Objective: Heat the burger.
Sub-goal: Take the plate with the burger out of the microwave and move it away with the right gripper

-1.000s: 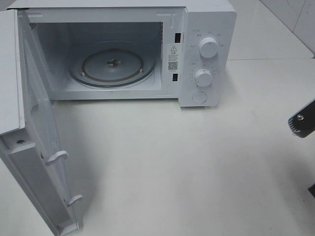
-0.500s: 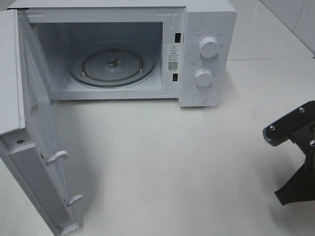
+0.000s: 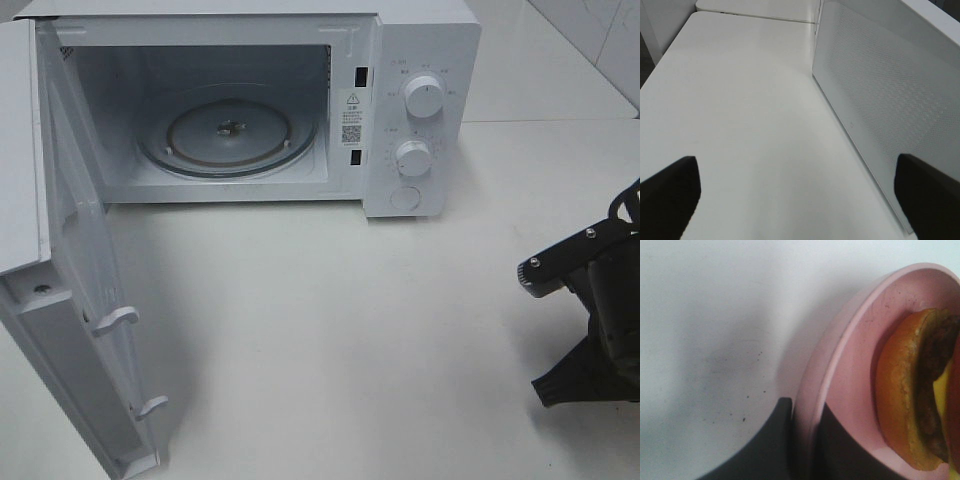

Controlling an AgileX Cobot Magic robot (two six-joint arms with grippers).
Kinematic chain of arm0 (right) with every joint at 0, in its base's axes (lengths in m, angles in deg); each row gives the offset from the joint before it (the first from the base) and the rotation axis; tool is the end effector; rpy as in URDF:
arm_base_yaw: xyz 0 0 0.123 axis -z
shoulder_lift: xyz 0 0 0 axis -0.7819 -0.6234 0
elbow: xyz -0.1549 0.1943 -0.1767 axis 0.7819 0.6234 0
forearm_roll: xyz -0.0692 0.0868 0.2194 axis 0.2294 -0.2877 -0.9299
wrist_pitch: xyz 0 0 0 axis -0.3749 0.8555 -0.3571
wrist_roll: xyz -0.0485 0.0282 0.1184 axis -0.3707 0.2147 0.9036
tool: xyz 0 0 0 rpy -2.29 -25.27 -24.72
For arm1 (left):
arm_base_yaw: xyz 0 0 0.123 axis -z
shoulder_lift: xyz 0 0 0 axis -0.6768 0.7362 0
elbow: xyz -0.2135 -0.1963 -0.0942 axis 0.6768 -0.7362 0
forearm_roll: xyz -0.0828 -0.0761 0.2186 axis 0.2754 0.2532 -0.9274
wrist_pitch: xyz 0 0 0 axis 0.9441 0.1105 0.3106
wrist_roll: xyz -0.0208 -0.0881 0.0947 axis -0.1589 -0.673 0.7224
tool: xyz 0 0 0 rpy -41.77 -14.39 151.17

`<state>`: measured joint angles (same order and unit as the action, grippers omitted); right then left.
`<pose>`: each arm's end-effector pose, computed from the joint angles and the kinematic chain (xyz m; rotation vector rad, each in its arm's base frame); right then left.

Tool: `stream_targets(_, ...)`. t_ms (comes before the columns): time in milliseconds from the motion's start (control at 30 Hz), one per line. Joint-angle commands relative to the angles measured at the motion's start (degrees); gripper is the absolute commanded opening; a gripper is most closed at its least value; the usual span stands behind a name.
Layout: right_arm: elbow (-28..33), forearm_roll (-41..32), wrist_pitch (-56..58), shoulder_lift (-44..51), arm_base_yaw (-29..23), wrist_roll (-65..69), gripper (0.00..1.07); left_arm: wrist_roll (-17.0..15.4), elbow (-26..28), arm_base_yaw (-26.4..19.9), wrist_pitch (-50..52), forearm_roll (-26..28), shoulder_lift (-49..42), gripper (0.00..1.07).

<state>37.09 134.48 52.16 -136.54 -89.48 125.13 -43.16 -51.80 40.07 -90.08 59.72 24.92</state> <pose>0.2020 0.0616 0.1098 -0.3263 2.6864 -0.7189 0.0011 -0.0073 0.2601 -0.0563 2.0396 -0.0578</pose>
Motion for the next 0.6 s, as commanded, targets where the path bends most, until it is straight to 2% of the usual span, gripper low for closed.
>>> stream_targets(33, -0.86, 3.67, 2.29, -1.43, 1.32, 0.29, 0.02, -0.40, -0.29, -0.06, 0.80, -0.23, -0.40, 0.98)
stream_targets(600, -0.86, 13.75, -0.69, -9.17, 1.89, 11.12, 0.04, -0.34, -0.29, -0.06, 0.80, -0.23, -0.40, 0.98)
